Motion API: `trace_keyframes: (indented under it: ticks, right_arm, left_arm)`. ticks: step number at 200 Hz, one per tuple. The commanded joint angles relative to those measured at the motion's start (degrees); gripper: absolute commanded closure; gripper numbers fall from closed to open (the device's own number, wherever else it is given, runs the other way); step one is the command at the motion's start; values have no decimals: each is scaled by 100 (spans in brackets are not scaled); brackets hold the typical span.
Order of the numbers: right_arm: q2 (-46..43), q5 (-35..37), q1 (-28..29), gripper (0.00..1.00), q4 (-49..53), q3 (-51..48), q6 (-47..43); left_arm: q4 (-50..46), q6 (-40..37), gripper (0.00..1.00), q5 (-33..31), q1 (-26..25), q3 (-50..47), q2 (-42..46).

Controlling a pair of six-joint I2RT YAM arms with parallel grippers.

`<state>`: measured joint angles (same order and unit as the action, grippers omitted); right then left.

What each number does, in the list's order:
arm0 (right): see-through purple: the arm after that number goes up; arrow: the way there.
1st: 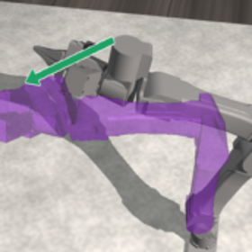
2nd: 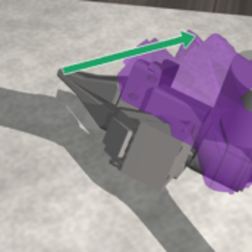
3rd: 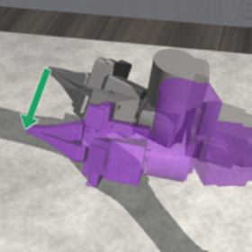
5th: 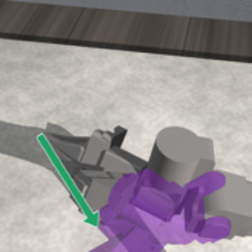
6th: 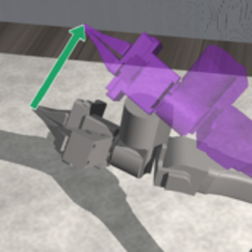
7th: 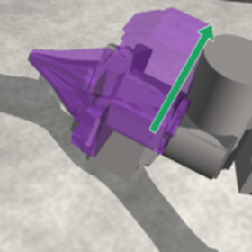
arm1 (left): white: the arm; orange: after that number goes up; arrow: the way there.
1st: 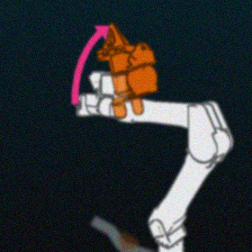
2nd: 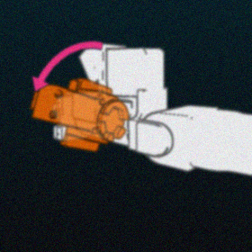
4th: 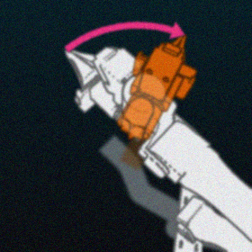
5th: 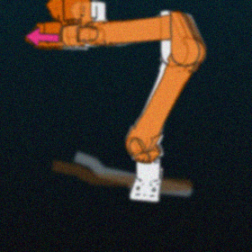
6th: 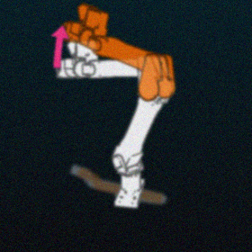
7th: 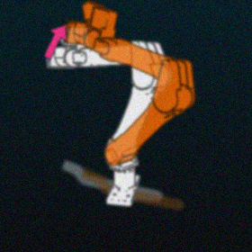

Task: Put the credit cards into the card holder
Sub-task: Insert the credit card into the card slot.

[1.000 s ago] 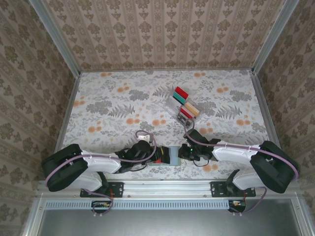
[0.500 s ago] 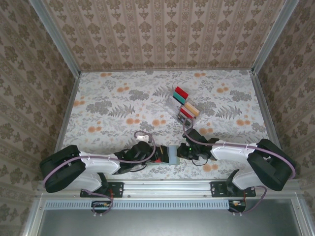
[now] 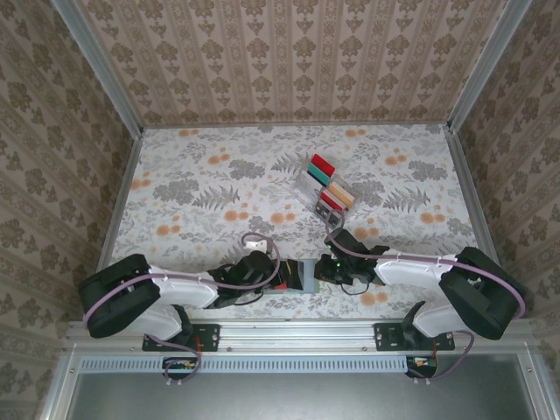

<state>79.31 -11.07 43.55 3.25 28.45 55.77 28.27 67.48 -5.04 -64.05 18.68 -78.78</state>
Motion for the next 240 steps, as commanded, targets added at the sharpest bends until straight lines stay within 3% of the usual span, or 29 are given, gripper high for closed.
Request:
trace_keyframes:
  ticks: [1,127,240]
  right_arm:
    - [331,113,62,83,277,-76,91]
    - [386,78,104,83,297,-15,146]
    - [385,117,117,83,339,38,155]
  left_arm:
    - [-368,92,98,-133,-37,132,-100]
    - [-1031,107,92,51,-37,684,-471]
    - [-1558,-183,80,328,-30,1215,-780]
